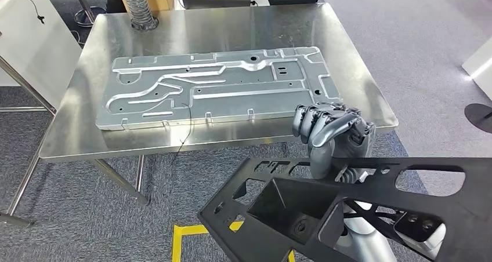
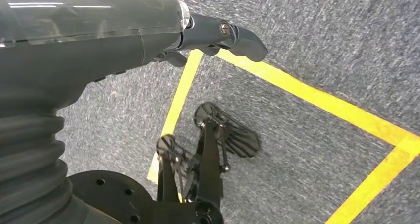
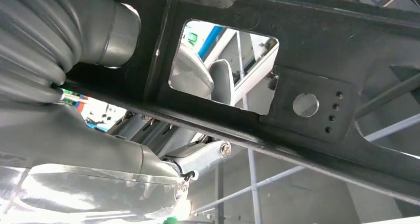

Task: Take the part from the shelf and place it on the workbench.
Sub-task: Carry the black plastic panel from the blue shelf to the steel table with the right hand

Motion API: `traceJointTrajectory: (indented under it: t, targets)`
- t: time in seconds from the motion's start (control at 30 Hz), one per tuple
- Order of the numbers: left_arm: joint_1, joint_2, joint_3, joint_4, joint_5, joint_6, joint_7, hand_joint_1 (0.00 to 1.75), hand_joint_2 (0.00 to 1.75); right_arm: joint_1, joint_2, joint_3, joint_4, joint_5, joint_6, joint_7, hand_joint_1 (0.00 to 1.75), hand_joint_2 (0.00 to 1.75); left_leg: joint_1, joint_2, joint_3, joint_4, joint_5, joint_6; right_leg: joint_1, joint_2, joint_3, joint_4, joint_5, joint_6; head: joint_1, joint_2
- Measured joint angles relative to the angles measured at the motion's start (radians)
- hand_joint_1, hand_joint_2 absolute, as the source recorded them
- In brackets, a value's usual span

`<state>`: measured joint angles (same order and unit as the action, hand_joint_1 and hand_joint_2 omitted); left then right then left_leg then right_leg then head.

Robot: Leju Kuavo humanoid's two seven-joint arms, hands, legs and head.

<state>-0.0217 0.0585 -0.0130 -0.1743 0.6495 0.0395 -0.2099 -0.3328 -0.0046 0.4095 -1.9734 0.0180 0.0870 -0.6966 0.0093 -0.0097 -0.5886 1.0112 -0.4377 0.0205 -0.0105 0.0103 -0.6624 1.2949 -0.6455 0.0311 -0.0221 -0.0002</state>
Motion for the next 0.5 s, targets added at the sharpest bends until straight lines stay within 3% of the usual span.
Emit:
traceJointTrajectory:
  t: [0.03,0.07,0.13,0.2,0.33,0.4,0.5]
  targets:
    - [0.001,0.000,0.000,0.000,0.000,0.000,0.000,0.00,1.75,0.001,0.000,0.000,0.000,0.000,0.001,0.000,1.75,1.75,0.000,-0.001,0.013,0.000,-0.010,0.000,0.000,0.000,-0.015,-0.010,0.002,0.000,0.000,0.000]
    - [0.001,0.000,0.000,0.000,0.001,0.001,0.000,0.00,1.75,0.002,0.000,0.000,0.000,0.000,0.001,0.000,1.75,1.75,-0.001,-0.001,0.029,0.000,-0.022,-0.001,0.000,0.000,-0.015,-0.049,0.029,-0.002,0.000,0.000]
    - [0.001,-0.002,0.000,0.000,0.000,0.002,-0.001,0.00,1.75,0.003,0.000,0.000,-0.002,0.000,0.002,0.000,1.75,1.75,-0.002,-0.001,0.059,0.002,-0.045,-0.006,0.002,0.000,0.007,-0.172,0.138,-0.012,0.000,0.000]
    - [0.000,-0.003,0.000,0.000,-0.001,0.002,-0.002,0.00,1.75,0.006,0.000,0.001,-0.007,0.004,0.001,0.000,1.75,1.75,-0.004,-0.004,0.074,0.003,-0.064,-0.016,0.008,-0.001,0.021,-0.246,0.206,-0.024,0.000,0.000]
    - [-0.004,-0.004,0.000,0.000,-0.003,-0.001,-0.004,0.00,1.75,0.013,0.000,0.001,-0.039,0.034,-0.023,0.000,1.75,1.75,-0.005,-0.003,0.077,0.035,-0.077,-0.036,0.007,0.000,0.048,-0.267,0.206,-0.048,-0.001,0.000]
    - [-0.004,-0.005,0.000,0.000,-0.003,-0.002,-0.004,0.00,1.75,0.016,0.000,0.001,-0.066,0.058,-0.051,0.000,1.75,1.75,-0.002,0.001,0.028,0.124,-0.102,-0.044,0.005,-0.002,0.069,-0.274,0.195,-0.058,-0.001,0.000]
    - [-0.002,-0.004,0.002,0.000,-0.003,-0.002,-0.009,0.00,1.75,0.029,0.000,0.001,-0.109,0.108,-0.112,-0.001,1.75,1.75,0.001,0.002,-0.083,0.278,-0.167,-0.056,0.005,-0.003,0.093,-0.275,0.173,-0.063,-0.001,0.000]
